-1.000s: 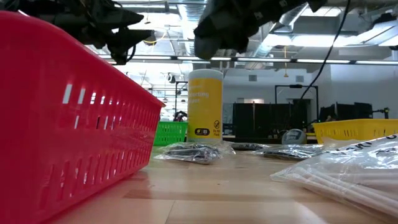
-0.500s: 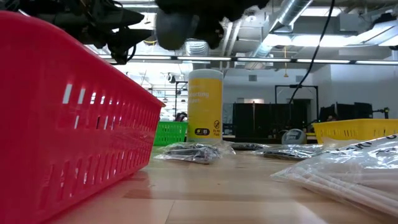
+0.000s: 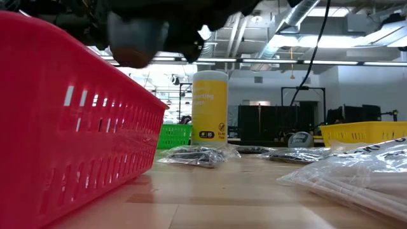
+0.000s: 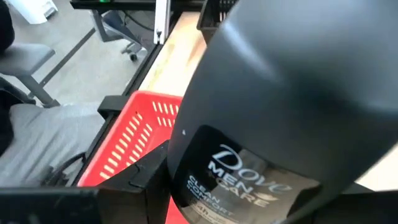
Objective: Pick & Place Travel size toiletries
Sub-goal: Put the gray deodorant into the red bin
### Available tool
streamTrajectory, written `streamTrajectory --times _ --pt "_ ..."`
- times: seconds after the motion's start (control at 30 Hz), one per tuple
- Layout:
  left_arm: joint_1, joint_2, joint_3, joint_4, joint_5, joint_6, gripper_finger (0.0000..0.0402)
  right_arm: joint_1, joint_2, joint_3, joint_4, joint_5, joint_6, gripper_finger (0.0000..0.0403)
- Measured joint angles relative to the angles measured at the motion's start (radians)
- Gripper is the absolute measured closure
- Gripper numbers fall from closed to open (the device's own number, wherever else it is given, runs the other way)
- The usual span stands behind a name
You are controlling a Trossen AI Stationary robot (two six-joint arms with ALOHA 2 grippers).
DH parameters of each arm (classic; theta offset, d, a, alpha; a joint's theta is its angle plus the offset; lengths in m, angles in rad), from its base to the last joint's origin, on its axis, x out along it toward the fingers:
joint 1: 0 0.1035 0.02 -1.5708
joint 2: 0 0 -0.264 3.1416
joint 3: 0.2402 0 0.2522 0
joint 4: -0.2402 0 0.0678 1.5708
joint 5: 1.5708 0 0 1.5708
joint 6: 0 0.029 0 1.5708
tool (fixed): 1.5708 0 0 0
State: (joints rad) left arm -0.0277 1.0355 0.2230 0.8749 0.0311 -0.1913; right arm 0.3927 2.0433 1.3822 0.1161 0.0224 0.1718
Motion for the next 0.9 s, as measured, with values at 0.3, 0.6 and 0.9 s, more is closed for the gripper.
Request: streamTrajectory --times 0.3,0.6,0.9 --pt "0.0 0.0 0.0 -0.003 0.0 0.0 0.023 0.0 0.083 0.063 -0.009 -0.057 0.005 0.0203" --pt "0.0 0.0 0.0 -0.005 0.0 0.0 0.023 -0.006 0.089 0.071 -0.014 -0.079 -0.022 0.0203" --pt "0.001 0.0 0.0 -0.007 0.0 0.0 0.023 -0.019 0.089 0.071 -0.031 -0.079 -0.022 0.0203"
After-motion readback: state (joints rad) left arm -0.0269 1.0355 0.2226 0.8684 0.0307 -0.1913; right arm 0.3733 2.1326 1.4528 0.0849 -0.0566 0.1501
